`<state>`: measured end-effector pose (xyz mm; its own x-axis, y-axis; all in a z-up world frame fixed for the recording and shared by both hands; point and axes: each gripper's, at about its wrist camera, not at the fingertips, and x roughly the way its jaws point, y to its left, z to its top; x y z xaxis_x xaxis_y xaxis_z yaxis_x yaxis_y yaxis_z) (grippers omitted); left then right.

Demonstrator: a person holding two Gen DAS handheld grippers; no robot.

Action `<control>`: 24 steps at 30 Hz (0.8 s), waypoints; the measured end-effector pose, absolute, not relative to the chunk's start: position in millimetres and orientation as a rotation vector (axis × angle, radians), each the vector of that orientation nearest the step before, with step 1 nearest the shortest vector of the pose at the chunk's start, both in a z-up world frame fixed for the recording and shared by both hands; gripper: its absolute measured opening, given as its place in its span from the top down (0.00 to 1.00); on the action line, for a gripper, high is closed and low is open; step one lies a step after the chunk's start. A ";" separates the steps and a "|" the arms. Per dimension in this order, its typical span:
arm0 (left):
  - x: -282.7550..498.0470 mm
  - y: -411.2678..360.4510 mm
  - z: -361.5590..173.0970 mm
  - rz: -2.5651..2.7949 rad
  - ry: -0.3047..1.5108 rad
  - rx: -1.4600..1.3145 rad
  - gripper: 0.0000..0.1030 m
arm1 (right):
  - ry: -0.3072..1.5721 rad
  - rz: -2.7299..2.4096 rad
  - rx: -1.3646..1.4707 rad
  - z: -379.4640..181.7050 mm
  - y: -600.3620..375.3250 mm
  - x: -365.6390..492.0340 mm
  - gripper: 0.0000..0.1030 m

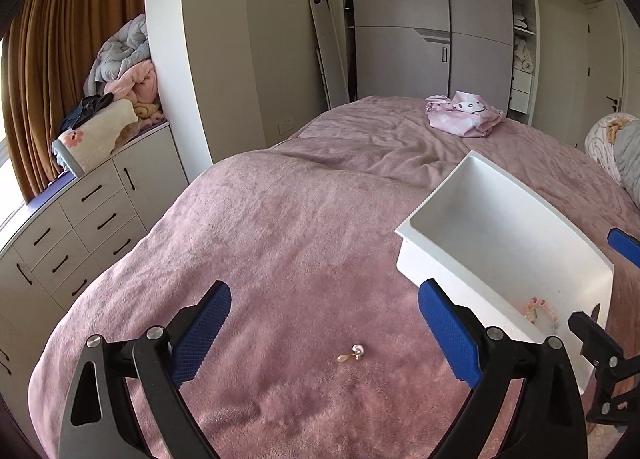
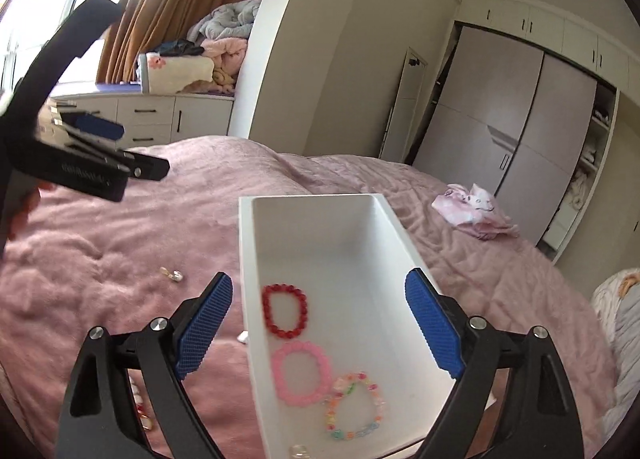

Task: Organize jewelry
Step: 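Withdraw both open tools from the box toward the remaining jewelry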

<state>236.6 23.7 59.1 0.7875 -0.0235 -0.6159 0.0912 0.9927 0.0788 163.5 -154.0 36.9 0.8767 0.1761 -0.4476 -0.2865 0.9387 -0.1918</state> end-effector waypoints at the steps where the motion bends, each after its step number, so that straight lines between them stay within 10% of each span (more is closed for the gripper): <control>1: 236.4 31.0 53.6 -0.065 0.662 0.097 0.06 | 0.437 0.244 -0.246 35.5 -147.0 159.3 0.16; 24: 253.9 74.3 -32.8 -0.384 0.594 0.232 0.06 | 0.528 -0.092 0.042 -50.2 -64.6 165.3 0.19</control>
